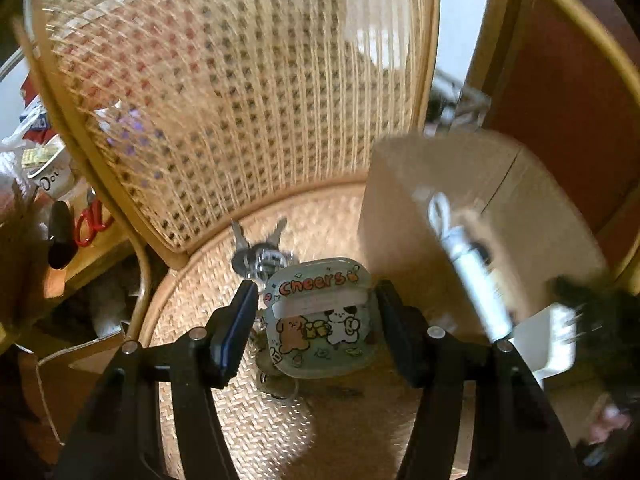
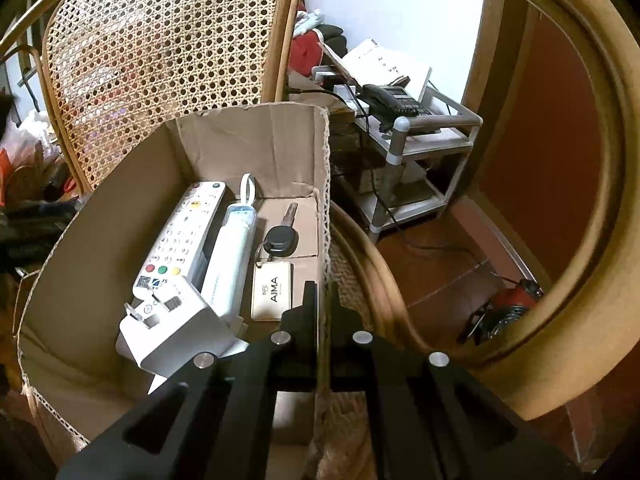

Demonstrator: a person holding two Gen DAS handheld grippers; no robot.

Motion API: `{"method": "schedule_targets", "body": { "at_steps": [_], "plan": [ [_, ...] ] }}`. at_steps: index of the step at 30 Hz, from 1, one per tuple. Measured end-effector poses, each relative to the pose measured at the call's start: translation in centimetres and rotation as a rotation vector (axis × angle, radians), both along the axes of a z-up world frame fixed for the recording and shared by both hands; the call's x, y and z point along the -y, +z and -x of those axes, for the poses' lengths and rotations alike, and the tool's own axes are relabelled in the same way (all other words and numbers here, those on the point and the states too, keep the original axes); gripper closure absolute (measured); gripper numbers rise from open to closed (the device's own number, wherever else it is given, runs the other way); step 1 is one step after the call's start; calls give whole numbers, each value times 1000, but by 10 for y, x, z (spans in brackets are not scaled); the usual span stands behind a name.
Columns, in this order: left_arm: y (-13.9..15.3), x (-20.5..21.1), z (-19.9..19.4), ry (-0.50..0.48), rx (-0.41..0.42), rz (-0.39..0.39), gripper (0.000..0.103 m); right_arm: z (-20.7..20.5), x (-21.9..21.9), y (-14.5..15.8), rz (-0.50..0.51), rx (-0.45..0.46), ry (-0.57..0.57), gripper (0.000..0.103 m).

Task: Organize rigid objects
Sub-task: 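Grasp the cartoon-printed 'cheers' case with the left tool, then carry the 'cheers' case into the box and release it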

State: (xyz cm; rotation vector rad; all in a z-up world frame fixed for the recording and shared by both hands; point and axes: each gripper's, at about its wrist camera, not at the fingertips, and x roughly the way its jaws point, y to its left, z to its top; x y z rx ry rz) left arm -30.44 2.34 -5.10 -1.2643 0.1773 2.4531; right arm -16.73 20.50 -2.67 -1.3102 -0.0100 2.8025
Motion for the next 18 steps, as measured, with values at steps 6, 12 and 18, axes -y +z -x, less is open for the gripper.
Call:
{"method": "schedule_targets", "body": {
  "at_steps": [6, 12, 18],
  "plan": [
    [43, 4, -16, 0, -45, -91, 44, 9, 6, 0, -24, 5, 70, 99],
    [75, -12, -32, -58, -90, -166, 44, 17, 7, -2, -13, 13, 141, 99],
    [93, -40, -50, -146, -107, -204, 44, 18, 7, -3, -8, 16, 155, 99]
  ]
}}
